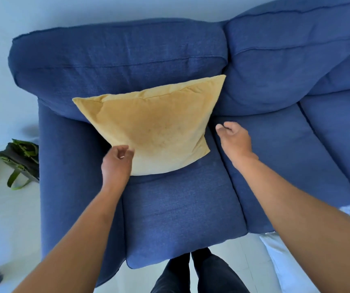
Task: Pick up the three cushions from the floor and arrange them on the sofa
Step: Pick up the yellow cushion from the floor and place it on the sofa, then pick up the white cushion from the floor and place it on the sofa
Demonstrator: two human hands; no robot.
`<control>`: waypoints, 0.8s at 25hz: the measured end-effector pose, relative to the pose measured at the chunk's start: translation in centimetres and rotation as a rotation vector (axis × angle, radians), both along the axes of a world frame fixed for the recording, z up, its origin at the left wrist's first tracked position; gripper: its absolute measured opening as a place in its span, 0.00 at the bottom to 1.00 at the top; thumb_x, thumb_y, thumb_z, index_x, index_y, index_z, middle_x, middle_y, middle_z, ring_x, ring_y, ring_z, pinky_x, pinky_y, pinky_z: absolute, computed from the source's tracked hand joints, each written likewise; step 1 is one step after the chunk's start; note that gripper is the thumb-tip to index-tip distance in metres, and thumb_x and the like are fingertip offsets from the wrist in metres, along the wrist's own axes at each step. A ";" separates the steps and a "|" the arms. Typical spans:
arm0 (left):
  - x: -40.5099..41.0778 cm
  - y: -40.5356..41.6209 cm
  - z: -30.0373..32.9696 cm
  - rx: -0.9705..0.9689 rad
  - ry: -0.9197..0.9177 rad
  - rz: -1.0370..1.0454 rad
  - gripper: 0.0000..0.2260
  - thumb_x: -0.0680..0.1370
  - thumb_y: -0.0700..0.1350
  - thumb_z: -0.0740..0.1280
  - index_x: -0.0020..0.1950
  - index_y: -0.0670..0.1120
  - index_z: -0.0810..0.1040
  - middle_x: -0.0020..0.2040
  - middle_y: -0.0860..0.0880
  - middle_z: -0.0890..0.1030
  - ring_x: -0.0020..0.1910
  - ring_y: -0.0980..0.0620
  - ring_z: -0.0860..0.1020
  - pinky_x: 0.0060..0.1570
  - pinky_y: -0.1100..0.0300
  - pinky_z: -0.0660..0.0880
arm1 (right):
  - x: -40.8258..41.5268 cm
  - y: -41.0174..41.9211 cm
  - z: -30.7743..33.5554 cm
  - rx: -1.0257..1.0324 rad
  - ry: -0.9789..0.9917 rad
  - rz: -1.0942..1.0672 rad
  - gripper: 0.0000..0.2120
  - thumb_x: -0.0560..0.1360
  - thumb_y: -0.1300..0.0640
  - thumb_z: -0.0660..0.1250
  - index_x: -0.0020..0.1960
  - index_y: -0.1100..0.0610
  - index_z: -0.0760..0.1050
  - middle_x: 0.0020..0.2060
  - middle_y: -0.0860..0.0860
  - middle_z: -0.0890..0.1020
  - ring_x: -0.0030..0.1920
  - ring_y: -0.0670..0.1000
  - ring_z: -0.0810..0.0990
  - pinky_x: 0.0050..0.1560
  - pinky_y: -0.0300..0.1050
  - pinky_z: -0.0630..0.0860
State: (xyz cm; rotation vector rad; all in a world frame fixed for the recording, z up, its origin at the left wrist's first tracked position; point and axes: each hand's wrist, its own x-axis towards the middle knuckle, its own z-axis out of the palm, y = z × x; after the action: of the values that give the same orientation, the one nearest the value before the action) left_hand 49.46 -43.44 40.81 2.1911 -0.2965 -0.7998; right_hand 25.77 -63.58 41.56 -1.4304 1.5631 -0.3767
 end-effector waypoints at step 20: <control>-46.7 -1.9 1.9 0.037 -0.230 -1.380 0.30 0.85 0.50 0.63 0.84 0.44 0.58 0.85 0.48 0.57 0.84 0.51 0.55 0.80 0.53 0.56 | -44.8 24.3 -1.2 0.023 0.483 -0.274 0.37 0.85 0.41 0.59 0.85 0.59 0.52 0.86 0.60 0.50 0.86 0.60 0.45 0.83 0.63 0.53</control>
State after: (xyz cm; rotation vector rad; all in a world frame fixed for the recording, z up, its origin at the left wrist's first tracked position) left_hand 2.72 -45.29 42.73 1.8793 -2.0198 -1.1916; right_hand -18.98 -39.26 40.32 -1.3535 2.1577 -0.1755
